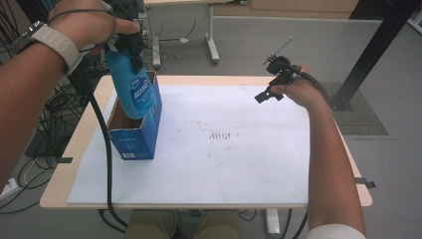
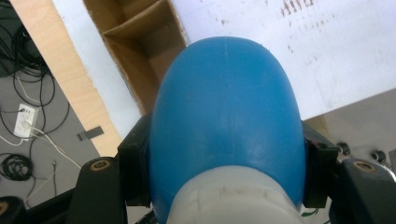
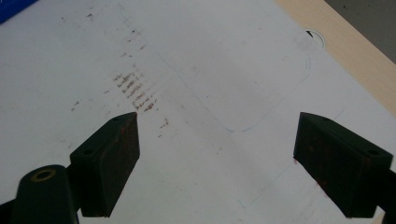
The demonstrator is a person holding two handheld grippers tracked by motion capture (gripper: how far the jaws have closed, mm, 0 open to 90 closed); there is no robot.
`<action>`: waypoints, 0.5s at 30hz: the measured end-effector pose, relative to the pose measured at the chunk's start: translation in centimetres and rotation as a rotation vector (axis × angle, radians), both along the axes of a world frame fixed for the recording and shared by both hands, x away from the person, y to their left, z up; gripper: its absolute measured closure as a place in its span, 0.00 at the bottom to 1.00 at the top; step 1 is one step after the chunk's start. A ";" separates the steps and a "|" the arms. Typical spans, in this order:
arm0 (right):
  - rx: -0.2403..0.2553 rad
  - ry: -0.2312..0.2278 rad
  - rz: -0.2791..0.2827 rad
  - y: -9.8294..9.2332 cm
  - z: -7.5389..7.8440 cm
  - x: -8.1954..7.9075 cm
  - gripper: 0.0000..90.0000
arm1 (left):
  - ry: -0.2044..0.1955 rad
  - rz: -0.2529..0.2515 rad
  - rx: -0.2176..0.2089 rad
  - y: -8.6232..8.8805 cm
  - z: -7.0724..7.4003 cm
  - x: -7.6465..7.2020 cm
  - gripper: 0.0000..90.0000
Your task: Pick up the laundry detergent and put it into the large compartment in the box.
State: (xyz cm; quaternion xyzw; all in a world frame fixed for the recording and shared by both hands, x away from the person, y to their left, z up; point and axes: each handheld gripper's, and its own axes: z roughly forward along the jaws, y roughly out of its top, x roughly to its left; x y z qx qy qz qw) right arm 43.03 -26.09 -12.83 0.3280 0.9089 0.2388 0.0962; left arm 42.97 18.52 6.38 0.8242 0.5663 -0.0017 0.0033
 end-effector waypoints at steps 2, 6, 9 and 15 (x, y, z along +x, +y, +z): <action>-0.001 0.002 0.001 0.0 0.0 0.1 0.16 | -0.005 0.018 0.000 0.5 0.0 0.1 0.41; -0.004 0.003 0.002 0.1 -0.1 0.2 0.16 | -0.012 0.047 0.002 1.2 0.0 0.2 0.41; -0.007 0.006 0.003 0.2 -0.1 0.3 0.16 | -0.012 0.075 -0.002 1.8 0.0 0.4 0.41; -0.007 0.007 0.002 0.3 -0.2 0.4 0.16 | -0.012 0.108 0.008 2.6 -0.2 0.7 0.41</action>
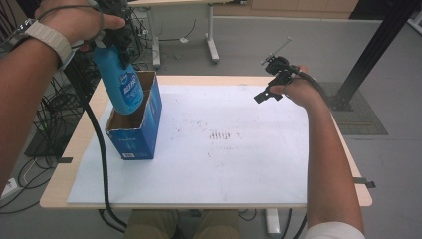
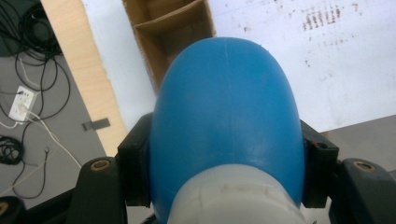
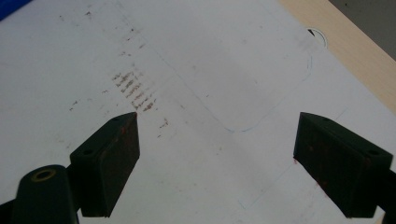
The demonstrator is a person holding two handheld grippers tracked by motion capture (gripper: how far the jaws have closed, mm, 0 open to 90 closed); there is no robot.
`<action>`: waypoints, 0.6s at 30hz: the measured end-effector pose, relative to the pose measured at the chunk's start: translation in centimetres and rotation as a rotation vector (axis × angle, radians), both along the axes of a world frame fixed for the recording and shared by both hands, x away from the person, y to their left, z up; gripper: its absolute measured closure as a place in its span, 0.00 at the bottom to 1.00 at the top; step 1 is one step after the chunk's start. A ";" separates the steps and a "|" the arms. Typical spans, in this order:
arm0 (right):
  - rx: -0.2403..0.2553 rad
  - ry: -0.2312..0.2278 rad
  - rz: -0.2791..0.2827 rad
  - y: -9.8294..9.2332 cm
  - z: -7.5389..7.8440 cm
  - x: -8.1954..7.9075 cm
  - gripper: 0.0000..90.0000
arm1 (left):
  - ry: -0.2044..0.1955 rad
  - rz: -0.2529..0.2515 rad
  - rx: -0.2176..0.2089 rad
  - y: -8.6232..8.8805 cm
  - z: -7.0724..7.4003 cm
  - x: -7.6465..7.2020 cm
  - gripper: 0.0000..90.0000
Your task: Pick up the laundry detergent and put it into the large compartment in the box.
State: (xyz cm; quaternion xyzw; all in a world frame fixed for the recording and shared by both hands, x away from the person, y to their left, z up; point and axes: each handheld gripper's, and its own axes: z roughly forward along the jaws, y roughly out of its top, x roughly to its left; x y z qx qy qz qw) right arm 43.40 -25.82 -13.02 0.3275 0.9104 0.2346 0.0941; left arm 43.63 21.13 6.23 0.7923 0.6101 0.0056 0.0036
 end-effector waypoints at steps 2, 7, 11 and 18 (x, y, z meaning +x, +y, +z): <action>0.000 0.000 0.000 0.0 0.0 0.0 0.16 | -0.003 0.013 -0.002 0.3 -0.1 0.1 0.41; 0.000 0.000 0.000 0.0 0.0 0.0 0.16 | -0.008 0.047 -0.007 1.0 -0.4 0.3 0.41; 0.001 0.002 -0.003 -0.1 0.0 0.0 0.16 | -0.009 0.056 -0.004 1.2 -0.8 0.4 0.41; 0.001 -0.002 -0.003 -0.2 0.0 0.0 0.16 | -0.021 0.082 -0.013 1.6 -1.1 0.5 0.41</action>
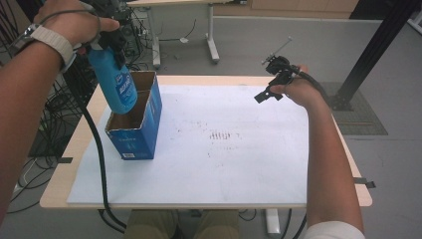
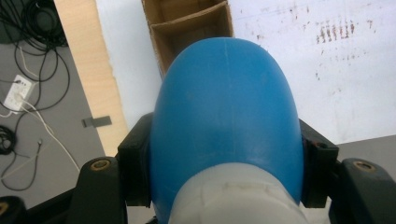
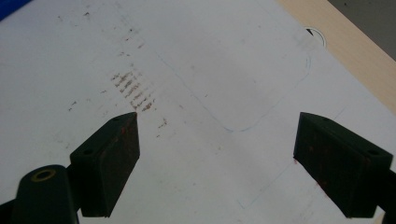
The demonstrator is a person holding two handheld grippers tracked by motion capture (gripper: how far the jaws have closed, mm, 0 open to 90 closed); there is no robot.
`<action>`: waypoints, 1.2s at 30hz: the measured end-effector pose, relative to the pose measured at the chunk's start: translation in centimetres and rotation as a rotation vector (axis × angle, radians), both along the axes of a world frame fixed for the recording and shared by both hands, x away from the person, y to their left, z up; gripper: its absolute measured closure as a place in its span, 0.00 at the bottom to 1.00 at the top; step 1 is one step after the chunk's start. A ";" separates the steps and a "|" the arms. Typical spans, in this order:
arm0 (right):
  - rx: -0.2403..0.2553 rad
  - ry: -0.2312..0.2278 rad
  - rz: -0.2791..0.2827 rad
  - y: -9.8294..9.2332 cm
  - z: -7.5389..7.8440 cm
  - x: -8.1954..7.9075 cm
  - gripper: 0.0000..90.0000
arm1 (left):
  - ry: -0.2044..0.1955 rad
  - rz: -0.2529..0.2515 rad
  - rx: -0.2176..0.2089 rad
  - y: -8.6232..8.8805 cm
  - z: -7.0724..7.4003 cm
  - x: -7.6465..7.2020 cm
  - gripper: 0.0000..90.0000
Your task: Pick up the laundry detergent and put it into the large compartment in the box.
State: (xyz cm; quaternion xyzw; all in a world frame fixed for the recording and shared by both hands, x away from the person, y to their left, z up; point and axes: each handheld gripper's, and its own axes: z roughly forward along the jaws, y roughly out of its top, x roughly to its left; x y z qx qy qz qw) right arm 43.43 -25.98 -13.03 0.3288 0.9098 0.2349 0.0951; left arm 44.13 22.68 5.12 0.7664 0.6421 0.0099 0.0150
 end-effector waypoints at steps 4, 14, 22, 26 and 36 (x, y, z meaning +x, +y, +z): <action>0.001 0.001 -0.003 0.0 0.0 0.0 0.16 | -0.002 0.016 -0.005 0.2 -0.2 0.1 0.41; 0.002 0.003 -0.001 0.0 -0.1 0.1 0.16 | -0.005 0.040 -0.005 0.6 -0.7 0.4 0.41; 0.001 0.004 -0.002 0.0 -0.1 0.1 0.16 | 0.002 0.032 -0.003 0.7 -1.9 0.7 0.41; 0.001 0.005 -0.004 0.0 -0.2 0.1 0.16 | 0.006 0.034 -0.005 0.9 -2.5 0.9 0.42; 0.003 0.014 -0.005 -0.1 -0.7 0.3 0.16 | 0.009 0.027 -0.003 0.9 -4.1 1.2 0.42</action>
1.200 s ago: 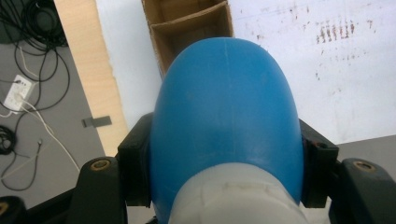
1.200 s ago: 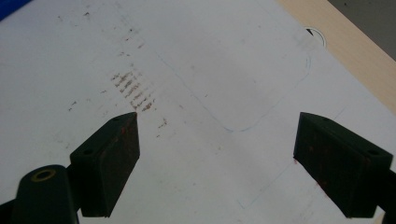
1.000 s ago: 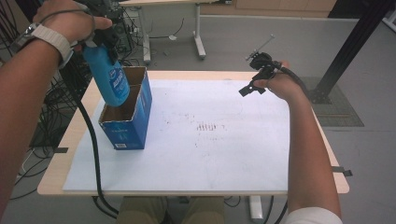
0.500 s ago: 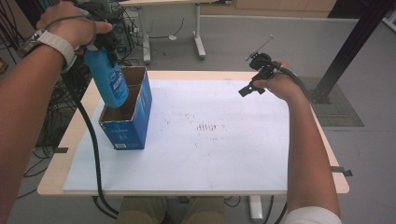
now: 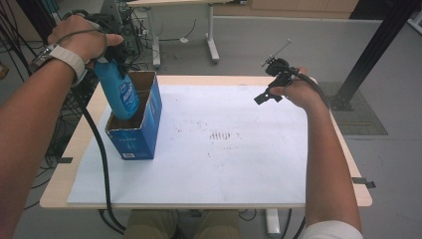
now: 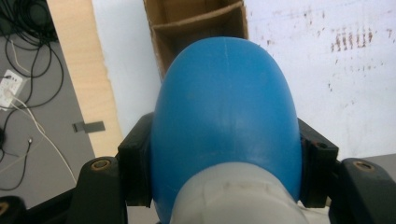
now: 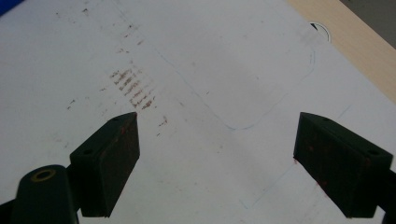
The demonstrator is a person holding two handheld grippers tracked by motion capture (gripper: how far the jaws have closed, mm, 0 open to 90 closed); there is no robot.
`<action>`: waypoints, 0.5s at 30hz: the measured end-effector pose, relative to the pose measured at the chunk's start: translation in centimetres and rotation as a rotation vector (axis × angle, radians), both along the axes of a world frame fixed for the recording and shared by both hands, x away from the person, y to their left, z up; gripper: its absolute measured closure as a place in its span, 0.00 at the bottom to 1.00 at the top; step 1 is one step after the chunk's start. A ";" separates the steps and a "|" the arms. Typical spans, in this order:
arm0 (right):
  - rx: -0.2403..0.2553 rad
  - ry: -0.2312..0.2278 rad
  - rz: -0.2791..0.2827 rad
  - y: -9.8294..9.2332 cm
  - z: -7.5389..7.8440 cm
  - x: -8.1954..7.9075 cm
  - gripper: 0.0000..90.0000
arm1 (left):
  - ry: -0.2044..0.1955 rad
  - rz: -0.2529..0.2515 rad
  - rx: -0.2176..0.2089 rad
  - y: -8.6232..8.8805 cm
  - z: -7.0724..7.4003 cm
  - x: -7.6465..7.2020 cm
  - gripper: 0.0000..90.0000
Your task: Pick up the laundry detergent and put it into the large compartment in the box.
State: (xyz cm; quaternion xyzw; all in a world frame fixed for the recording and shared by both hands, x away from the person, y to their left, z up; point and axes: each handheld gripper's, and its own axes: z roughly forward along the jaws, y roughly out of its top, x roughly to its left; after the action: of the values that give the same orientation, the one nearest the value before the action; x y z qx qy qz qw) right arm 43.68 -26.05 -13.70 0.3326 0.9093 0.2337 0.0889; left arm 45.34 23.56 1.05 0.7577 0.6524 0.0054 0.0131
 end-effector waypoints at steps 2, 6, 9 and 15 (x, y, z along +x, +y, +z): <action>0.002 0.000 0.000 0.0 0.0 0.0 0.16 | 0.003 -0.001 -0.001 0.0 -0.3 0.1 0.42; 0.002 0.001 -0.002 -0.1 0.0 0.0 0.16 | 0.000 -0.002 0.001 0.0 -0.9 0.2 0.42; 0.000 0.001 -0.002 -0.1 0.0 0.0 0.16 | -0.002 -0.002 -0.004 0.1 -1.3 0.2 0.42; 0.002 0.000 -0.004 -0.1 0.0 -0.1 0.16 | -0.001 -0.001 -0.010 0.3 -1.9 0.3 0.42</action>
State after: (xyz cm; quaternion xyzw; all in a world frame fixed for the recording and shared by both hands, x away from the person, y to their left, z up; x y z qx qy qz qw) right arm 43.61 -26.19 -13.67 0.3345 0.9084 0.2346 0.0888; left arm 45.66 23.83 -0.85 0.7580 0.6520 0.0026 0.0172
